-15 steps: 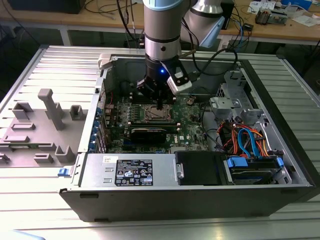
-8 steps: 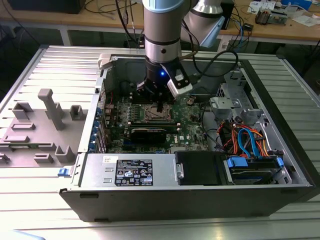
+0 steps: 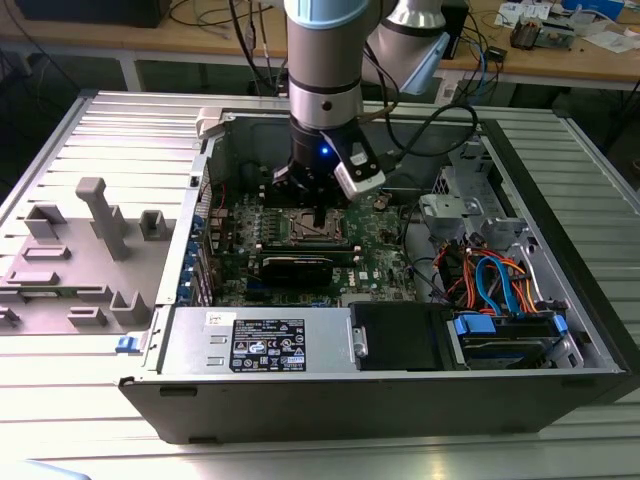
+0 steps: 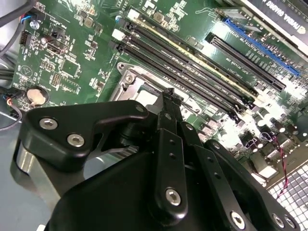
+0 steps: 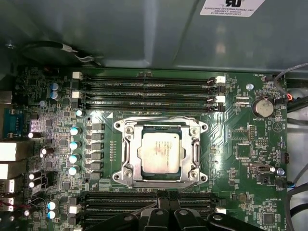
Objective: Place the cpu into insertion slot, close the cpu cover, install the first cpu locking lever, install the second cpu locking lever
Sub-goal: 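Install the first cpu locking lever, then install the second cpu locking lever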
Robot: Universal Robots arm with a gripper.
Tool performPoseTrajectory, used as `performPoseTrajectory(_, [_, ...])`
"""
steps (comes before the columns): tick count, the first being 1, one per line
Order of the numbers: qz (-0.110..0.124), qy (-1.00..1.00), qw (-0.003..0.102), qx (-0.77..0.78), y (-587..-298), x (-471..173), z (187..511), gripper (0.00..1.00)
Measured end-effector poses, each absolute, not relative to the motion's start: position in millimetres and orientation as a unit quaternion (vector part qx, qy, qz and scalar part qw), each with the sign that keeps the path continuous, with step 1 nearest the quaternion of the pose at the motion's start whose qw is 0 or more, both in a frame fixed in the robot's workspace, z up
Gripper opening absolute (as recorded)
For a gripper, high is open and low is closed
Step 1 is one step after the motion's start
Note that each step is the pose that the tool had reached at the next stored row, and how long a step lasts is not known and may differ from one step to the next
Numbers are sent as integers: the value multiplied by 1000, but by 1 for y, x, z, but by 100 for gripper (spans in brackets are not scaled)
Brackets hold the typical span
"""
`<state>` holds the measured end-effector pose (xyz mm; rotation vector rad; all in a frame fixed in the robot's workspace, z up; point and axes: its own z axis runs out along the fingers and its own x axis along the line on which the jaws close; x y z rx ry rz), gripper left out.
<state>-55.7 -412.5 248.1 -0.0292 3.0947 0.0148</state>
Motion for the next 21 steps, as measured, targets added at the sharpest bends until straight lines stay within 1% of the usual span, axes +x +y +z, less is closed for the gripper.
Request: performPoseTrajectory(21, [4,1000,23,-9,-416,-66,240,11])
